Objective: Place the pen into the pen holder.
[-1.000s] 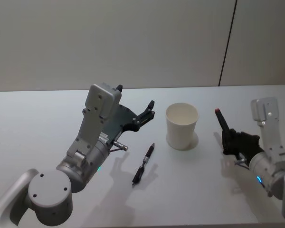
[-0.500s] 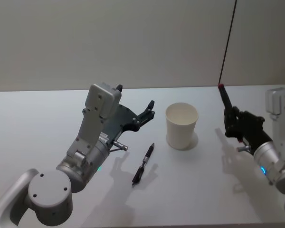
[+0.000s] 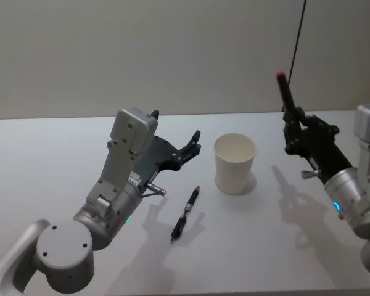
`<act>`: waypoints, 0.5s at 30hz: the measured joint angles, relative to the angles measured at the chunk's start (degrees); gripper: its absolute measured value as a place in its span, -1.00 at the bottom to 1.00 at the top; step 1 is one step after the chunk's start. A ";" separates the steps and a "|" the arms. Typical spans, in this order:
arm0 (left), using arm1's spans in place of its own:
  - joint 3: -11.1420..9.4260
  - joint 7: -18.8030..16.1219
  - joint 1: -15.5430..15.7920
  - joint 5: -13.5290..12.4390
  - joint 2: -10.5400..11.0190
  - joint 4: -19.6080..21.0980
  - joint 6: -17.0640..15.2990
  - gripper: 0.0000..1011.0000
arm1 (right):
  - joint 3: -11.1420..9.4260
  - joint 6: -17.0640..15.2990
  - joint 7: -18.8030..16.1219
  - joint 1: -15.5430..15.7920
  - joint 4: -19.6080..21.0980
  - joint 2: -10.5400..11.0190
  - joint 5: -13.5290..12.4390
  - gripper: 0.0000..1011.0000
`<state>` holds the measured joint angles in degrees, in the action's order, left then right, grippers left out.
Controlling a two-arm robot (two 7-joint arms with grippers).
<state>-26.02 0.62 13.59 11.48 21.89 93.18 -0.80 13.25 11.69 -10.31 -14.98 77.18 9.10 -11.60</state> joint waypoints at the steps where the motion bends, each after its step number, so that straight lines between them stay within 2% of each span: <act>1: 0.00 0.00 0.00 0.00 0.00 0.00 0.00 0.98 | 0.05 0.67 -0.36 -0.24 -0.35 -0.14 -0.12 -0.65; 6: 0.00 0.00 0.00 0.00 0.00 0.00 0.00 0.98 | 0.53 5.60 -3.15 -2.39 -3.42 -1.32 -0.80 -0.65; 15: 0.00 0.00 0.00 0.00 0.00 0.00 0.00 0.98 | 1.16 10.60 -5.64 -5.48 -8.52 -2.94 -0.56 -0.65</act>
<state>-26.02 0.63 13.59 11.48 21.89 93.17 -0.79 14.40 22.29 -15.94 -20.46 68.65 6.16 -12.16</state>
